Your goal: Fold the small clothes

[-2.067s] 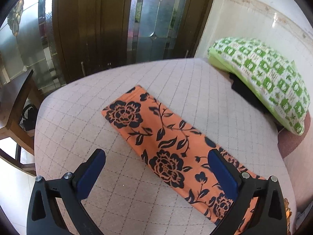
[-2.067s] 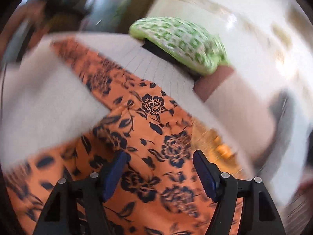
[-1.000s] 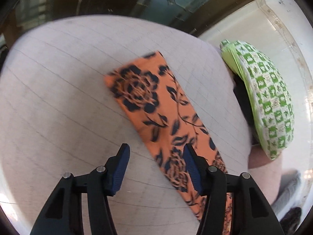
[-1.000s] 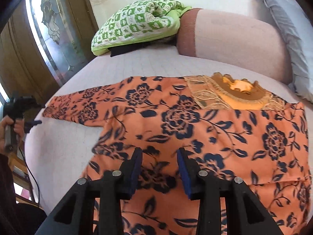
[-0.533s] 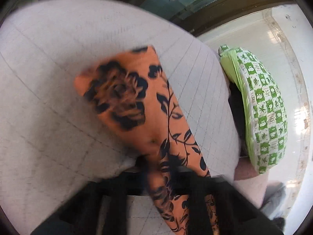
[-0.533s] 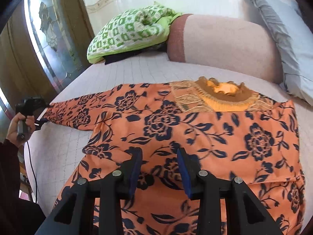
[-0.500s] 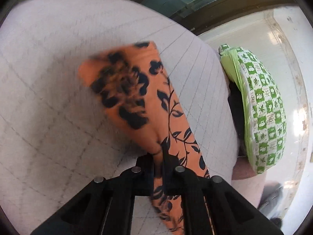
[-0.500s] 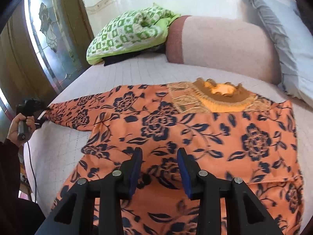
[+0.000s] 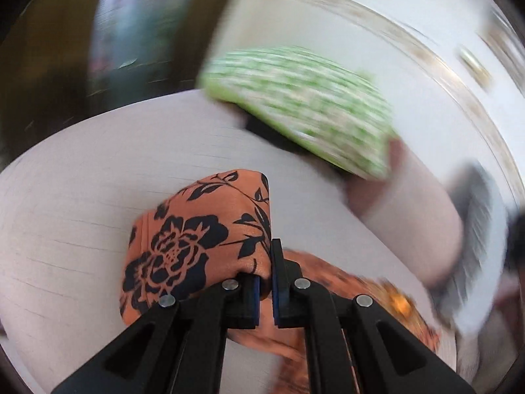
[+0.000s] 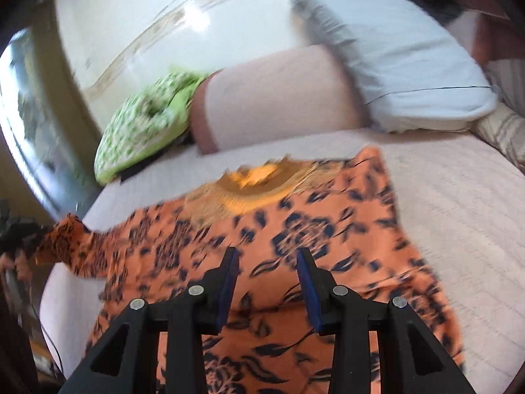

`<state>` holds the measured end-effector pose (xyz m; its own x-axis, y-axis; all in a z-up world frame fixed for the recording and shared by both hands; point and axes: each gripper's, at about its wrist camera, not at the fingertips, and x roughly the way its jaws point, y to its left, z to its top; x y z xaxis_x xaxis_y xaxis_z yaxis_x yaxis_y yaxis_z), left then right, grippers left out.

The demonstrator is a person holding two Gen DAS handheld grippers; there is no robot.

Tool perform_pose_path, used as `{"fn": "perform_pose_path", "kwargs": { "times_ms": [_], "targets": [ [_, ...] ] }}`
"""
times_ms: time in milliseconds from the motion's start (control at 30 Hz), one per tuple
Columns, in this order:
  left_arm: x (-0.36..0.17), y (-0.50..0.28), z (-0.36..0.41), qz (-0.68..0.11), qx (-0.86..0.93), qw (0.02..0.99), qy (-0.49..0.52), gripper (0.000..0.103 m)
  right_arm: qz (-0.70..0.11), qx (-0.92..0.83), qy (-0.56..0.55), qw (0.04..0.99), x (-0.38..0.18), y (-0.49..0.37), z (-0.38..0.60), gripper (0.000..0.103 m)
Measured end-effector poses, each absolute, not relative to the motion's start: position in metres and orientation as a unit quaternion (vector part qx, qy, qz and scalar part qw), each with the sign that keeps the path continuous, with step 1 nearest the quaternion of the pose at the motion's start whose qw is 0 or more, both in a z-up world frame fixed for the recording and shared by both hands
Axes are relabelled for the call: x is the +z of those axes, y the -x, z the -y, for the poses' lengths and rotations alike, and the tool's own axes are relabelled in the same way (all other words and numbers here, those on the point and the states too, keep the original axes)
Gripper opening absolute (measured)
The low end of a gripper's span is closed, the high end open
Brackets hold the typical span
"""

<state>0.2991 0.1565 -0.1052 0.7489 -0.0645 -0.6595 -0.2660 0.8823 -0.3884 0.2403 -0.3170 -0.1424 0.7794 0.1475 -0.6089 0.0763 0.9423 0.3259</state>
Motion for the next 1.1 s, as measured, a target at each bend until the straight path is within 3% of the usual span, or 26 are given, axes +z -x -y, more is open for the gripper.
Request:
{"fn": "perform_pose_path", "kwargs": {
  "times_ms": [200,400,467,500,533,667,767,967,1100],
  "targets": [
    [-0.078,-0.297,0.022,-0.371,-0.078,0.917,0.127,0.005,-0.295,-0.006,-0.299,0.908,-0.123,-0.231,0.394,0.040],
    [-0.110,-0.288,0.173,-0.429,-0.176,0.884,0.065,0.009,-0.261,-0.056,-0.352,0.897,-0.112,-0.216,0.447,0.039],
    [-0.128,-0.291,0.208,-0.484,-0.215,0.848,0.033,0.047,-0.256,-0.060,-0.372,0.890,-0.112,-0.214,0.464,0.046],
    [-0.135,-0.292,0.216,-0.504,-0.221,0.835,0.016,0.055,-0.258,-0.060,-0.377,0.888,-0.113,-0.214,0.468,0.053],
    [-0.137,-0.289,0.217,-0.506,-0.220,0.834,0.003,0.060,-0.259,-0.061,-0.382,0.885,-0.113,-0.215,0.472,0.062],
    [-0.113,-0.278,0.166,-0.460,-0.215,0.862,0.007,0.064,-0.272,-0.046,-0.382,0.882,-0.118,-0.219,0.473,0.065],
    [-0.091,-0.268,0.095,-0.404,-0.161,0.899,0.051,0.087,-0.307,-0.025,-0.343,0.887,-0.122,-0.232,0.452,0.064],
    [-0.126,-0.301,-0.008,-0.421,0.006,0.905,0.062,0.088,-0.393,0.062,-0.242,0.885,-0.145,-0.264,0.373,0.065],
    [-0.172,-0.319,-0.045,-0.454,0.058,0.886,0.074,0.088,-0.457,0.072,-0.022,0.886,-0.165,-0.278,0.295,0.066]
  ]
}}
